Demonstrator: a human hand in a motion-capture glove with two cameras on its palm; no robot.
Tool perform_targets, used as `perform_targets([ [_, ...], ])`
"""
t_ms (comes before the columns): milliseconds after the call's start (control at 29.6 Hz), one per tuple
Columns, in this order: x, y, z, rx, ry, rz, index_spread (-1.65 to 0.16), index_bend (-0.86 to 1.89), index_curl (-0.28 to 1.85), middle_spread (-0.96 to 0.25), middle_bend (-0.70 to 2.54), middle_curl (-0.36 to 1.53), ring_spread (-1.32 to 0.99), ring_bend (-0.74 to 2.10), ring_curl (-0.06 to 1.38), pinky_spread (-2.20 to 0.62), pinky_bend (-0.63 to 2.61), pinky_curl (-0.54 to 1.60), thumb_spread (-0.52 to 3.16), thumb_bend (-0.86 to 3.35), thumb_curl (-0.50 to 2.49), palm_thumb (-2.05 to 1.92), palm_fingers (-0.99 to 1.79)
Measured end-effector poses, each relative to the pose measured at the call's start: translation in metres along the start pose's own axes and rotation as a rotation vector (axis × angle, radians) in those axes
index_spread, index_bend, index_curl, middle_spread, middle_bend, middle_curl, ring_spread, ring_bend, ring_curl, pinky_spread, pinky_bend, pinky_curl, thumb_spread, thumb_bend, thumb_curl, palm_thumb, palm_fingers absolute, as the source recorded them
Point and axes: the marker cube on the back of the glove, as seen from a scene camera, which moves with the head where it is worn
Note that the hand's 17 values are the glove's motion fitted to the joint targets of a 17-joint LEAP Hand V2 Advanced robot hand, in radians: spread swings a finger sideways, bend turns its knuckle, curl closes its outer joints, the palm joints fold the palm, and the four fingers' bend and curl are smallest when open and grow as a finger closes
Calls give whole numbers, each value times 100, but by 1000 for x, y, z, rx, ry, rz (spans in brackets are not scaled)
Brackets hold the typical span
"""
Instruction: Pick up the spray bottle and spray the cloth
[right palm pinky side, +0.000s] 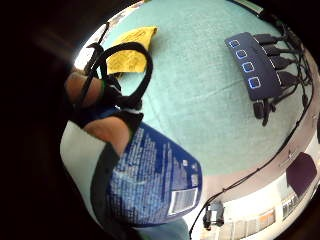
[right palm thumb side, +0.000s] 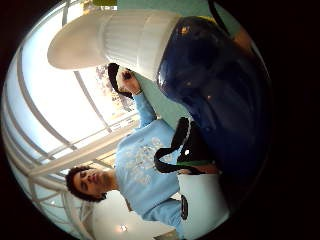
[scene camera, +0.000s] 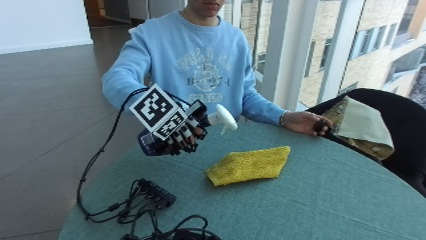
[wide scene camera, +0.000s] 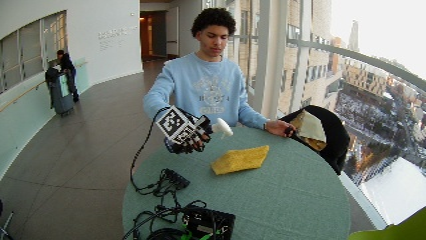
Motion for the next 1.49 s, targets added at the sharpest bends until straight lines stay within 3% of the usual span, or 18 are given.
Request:
perform_targets([
  [1251,-8,-5,6,-13,24,4,-19,11,29,-6,28,46,3,48,39,23,24,37,90,-3,59,79,110],
  [1488,-29,-4,8,104,-50,-108,-19,12,30,-6,28,46,3,48,39,22,24,37,90,-3,59,78,110],
])
